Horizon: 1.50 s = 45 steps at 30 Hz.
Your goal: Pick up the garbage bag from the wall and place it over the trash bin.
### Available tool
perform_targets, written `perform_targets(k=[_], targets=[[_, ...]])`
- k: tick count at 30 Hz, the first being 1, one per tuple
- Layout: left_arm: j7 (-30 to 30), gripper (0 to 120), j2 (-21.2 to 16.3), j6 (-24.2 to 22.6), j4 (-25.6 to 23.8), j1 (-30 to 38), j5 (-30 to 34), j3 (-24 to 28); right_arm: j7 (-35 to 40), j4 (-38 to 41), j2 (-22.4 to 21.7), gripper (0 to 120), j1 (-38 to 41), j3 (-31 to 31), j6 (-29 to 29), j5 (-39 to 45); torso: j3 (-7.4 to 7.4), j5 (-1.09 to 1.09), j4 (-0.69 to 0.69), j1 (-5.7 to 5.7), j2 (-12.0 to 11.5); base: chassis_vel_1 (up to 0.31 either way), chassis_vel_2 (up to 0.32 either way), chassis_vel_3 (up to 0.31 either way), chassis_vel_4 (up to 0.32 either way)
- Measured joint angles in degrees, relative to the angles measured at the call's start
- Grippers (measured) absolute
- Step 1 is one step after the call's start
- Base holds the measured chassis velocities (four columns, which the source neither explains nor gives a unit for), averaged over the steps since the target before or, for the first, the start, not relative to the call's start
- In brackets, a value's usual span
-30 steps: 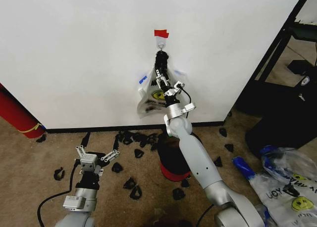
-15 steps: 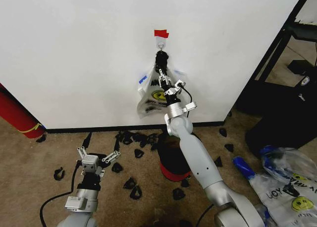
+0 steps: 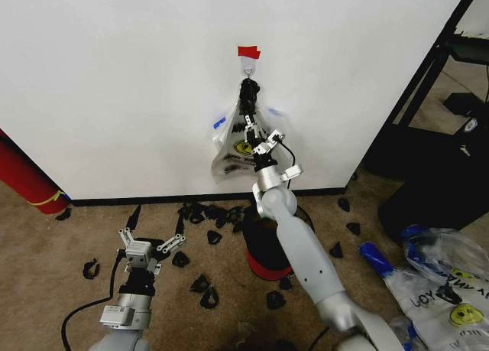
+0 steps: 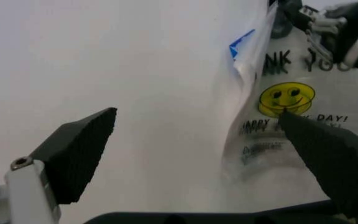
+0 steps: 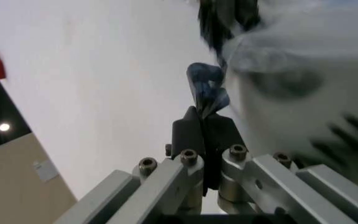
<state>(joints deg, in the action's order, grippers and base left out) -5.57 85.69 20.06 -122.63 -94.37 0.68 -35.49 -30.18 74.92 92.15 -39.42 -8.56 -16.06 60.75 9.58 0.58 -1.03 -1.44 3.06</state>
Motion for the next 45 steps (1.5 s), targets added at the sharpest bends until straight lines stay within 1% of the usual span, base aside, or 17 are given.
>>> perform_targets(k=[3, 5, 7, 8, 12, 15, 19, 20, 26, 33, 40, 45], targets=[[0.03, 100, -0.06, 0.09, -0.22, -0.11, 0.2, -0.02, -1.45, 2.49, -0.42, 0, -5.46, 0.06, 0.04, -1.13, 0.0, -0.01, 0.0, 0.0, 0.0, 0.0, 0.0, 0.0, 0.0], [0.06, 100, -0.04, 0.24, -0.33, -0.26, 0.23, 0.15, -2.44, 4.14, -1.9, 0, -9.35, -0.48, 0.02, -1.7, 0.0, -0.01, -0.01, 0.0, 0.0, 0.0, 0.0, 0.0, 0.0], [0.06, 100, -0.02, 0.26, -0.34, -0.28, 0.23, 0.18, -2.61, 4.4, -2.15, 0, -9.95, -0.59, 0.02, -1.77, 0.0, -0.01, -0.01, 0.0, 0.0, 0.0, 0.0, 0.0, 0.0], [0.06, 100, 0.03, 0.43, -0.52, -0.46, 0.23, 0.42, -3.62, 5.96, -3.66, 0, -13.43, -1.25, -0.01, -2.1, 0.0, -0.01, -0.03, 0.0, 0.0, 0.0, 0.0, 0.0, 0.0], [0.07, 100, 0.1, 0.73, -0.85, -0.82, 0.18, 1.02, -6.34, 9.31, -6.83, 0, -19.85, -3.44, -0.13, -3.33, 0.0, -0.01, -0.01, 0.0, 0.0, 0.0, 0.0, 0.0, 0.0], [0.07, 100, 0.18, 0.96, -0.94, -0.91, 0.07, 1.47, -7.63, 10.45, -8.08, 0, -22.16, -4.53, -0.28, -4.02, -0.01, -0.01, -0.01, 0.0, 0.0, 0.0, 0.0, 0.0, 0.0], [0.06, 100, 0.39, 1.4, -0.95, -1.04, -0.17, 2.93, -11.45, 11.98, -10.67, 0, -27.42, -7.01, -0.45, -5.58, 0.0, -0.02, -0.01, 0.01, 0.0, 0.0, 0.0, 0.0, 0.0], [0.06, 100, 0.39, 1.4, -0.95, -1.04, -0.17, 2.93, -11.45, 11.98, -10.67, 0, -27.42, -7.01, -0.45, -5.58, 0.0, -0.02, -0.01, 0.01, 0.0, 0.0, 0.0, 0.0, 0.0], [0.06, 100, 0.46, 1.48, -0.95, -0.47, -0.29, 4.65, -17.33, 11.48, -13.6, 0, -32.88, -10.58, -0.95, -7.78, 0.0, -0.01, -0.01, 0.0, 0.0, 0.0, 0.0, 0.0, 0.0], [0.09, 100, -0.7, 1.42, -0.95, 0.34, 0.95, 4.08, -20.22, 10.24, -15.06, 0, -35.98, -12.33, -1.54, -10.02, 0.0, -0.01, -0.01, 0.0, 0.0, 0.0, 0.0, 0.0, 0.0], [0.25, 100, -1.95, 1.2, -0.38, 1.3, 2.29, 3.44, -24.45, 8.23, -16.4, 0, -38.3, -13.58, -2.46, -13.83, 0.0, -0.01, -0.01, 0.0, -0.01, 0.0, 0.0, 0.0, 0.0], [0.26, 100, -2.2, 0.95, 0.41, 2.52, 2.35, 4.12, -24.54, 8.03, -17.25, 0, -37.8, -13.72, -2.83, -13.08, 0.01, -0.01, -0.01, 0.0, -0.01, 0.0, 0.0, 0.0, 0.0]])
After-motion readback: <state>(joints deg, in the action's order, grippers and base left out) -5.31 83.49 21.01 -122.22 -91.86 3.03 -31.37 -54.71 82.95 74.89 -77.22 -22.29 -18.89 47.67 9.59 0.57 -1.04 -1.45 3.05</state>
